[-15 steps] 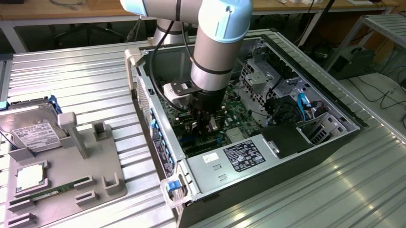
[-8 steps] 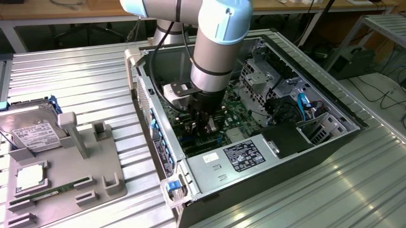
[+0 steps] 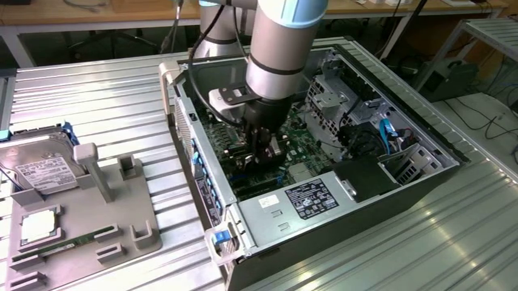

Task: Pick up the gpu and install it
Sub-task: 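Insert the gpu into the slot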

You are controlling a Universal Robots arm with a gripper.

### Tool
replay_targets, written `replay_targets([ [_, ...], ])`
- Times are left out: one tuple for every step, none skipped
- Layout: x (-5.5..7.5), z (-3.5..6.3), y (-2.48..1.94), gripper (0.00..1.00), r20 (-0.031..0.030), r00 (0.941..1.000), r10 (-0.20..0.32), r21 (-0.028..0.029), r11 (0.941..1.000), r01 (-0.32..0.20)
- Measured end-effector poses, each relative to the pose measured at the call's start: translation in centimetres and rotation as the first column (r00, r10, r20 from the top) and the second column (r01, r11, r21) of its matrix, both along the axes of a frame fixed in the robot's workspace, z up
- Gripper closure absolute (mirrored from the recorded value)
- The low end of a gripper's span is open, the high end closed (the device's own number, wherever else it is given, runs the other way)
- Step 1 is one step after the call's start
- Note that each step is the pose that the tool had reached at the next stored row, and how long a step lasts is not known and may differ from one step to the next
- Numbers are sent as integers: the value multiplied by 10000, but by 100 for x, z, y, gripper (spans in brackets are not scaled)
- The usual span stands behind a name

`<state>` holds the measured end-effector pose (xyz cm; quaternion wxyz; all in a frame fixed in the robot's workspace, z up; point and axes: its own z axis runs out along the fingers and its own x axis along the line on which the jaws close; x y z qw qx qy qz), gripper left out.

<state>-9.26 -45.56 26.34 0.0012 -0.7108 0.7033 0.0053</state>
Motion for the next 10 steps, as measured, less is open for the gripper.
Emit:
replay_targets([
  [0,38,1,65,1,10000,0,0,10000,0],
  [0,90,3,65,3,10000,0,1,10000,0],
  [0,133,5,65,2,10000,0,-2,10000,0],
  [0,184,8,65,3,10000,-1,-3,10000,1],
  [0,226,10,65,4,10000,-1,-5,10000,1],
  [0,261,12,65,3,10000,0,-9,10000,0],
  [0,261,12,66,5,10000,0,-6,10000,0],
  [0,260,12,73,5,10000,0,-6,10000,0],
  [0,260,12,73,5,10000,0,-6,10000,0],
  [0,260,12,73,5,10000,0,-6,10000,0],
])
